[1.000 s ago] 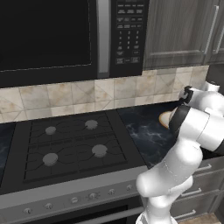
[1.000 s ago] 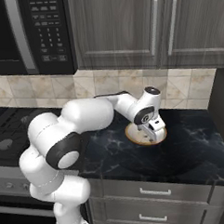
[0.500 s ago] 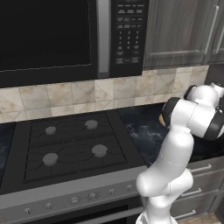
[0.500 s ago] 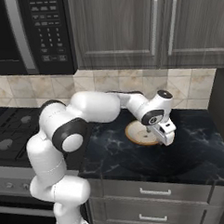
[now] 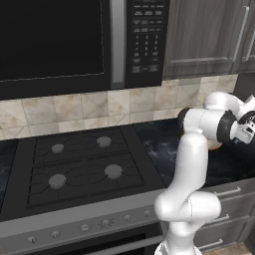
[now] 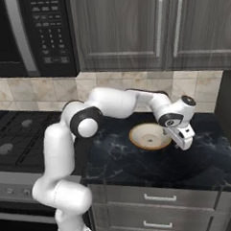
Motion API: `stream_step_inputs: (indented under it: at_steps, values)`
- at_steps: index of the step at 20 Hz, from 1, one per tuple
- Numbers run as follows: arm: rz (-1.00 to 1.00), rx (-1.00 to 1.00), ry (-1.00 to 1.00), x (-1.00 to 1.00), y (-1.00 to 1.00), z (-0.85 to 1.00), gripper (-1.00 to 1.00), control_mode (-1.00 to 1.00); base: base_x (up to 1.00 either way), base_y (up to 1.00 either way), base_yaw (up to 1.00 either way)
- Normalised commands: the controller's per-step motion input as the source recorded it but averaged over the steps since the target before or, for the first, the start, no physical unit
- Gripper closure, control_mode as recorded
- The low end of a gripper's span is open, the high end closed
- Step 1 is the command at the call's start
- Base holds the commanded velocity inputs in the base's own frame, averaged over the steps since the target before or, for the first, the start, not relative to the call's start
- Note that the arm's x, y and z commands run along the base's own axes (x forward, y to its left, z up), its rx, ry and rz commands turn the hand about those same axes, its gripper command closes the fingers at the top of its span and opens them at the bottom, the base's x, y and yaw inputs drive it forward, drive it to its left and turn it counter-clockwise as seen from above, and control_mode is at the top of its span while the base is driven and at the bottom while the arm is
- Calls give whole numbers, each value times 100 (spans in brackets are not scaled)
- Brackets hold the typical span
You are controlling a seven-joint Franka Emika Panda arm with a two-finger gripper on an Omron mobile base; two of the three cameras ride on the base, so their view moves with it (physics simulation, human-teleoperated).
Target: Pick the cup and bowl from the counter and place them on the counter next to the sink.
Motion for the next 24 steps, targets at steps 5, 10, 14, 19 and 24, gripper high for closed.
stream_step_inputs:
  at_steps: [5,10,14,19,24]
  values:
    - [0,9,0,30,-24,0,-100,-100,0,0,0]
    - [0,7,0,11,-5,0,-100,-100,0,0,0]
    - [0,0,1,0,4,-4,-100,-100,0,0,0]
    - [0,0,0,0,24,-11,-100,-100,0,0,0]
    - [0,0,0,0,50,-14,-100,-100,0,0,0]
